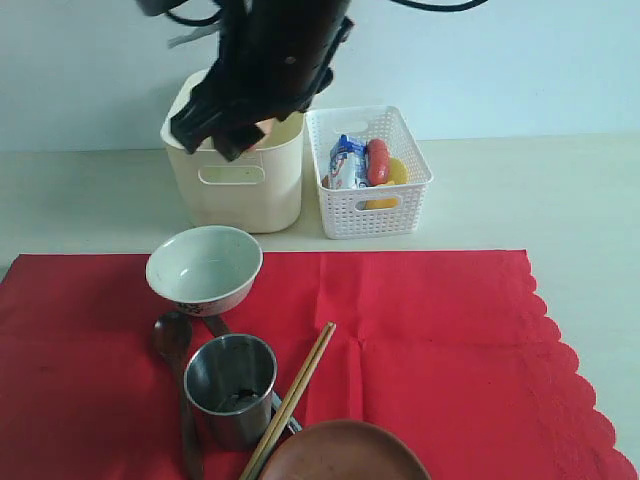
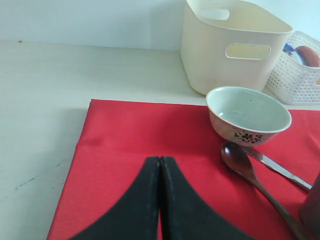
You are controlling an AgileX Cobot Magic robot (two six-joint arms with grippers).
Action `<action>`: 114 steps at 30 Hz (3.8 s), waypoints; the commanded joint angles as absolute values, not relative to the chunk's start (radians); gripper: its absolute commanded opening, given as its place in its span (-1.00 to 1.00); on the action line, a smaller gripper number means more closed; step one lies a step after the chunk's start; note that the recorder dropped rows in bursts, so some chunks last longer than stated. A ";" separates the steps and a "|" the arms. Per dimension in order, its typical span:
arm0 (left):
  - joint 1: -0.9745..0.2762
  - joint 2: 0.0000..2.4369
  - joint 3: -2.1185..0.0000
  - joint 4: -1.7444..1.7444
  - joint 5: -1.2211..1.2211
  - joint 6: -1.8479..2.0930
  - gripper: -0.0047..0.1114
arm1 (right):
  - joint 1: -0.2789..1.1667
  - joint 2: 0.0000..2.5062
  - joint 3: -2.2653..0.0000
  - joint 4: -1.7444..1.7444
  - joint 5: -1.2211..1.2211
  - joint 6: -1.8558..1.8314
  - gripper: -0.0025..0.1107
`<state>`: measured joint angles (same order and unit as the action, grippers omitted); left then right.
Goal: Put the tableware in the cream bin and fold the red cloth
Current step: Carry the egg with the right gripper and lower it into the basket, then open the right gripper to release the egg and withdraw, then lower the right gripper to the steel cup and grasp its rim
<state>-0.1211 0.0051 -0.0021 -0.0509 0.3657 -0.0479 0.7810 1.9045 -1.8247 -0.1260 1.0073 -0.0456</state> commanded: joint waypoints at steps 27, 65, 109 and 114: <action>-0.118 0.000 0.000 -0.053 0.357 -0.054 -0.92 | 0.335 2.245 -1.831 0.019 0.560 -0.049 -0.96; -0.118 0.000 0.000 -0.053 0.357 -0.054 -0.92 | 0.302 2.334 -2.092 -0.008 0.653 -0.023 0.33; -0.118 0.000 0.000 -0.053 0.357 -0.054 -0.92 | 0.524 1.170 -0.792 0.301 0.741 -0.271 -0.39; -0.118 0.000 0.000 -0.053 0.357 -0.054 -0.92 | 0.524 1.235 -0.757 0.371 0.720 -0.375 -0.39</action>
<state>-0.1211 0.0051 -0.0021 -0.0509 0.3657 -0.0479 0.5224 1.2003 -0.7714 0.3241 0.7465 -0.3077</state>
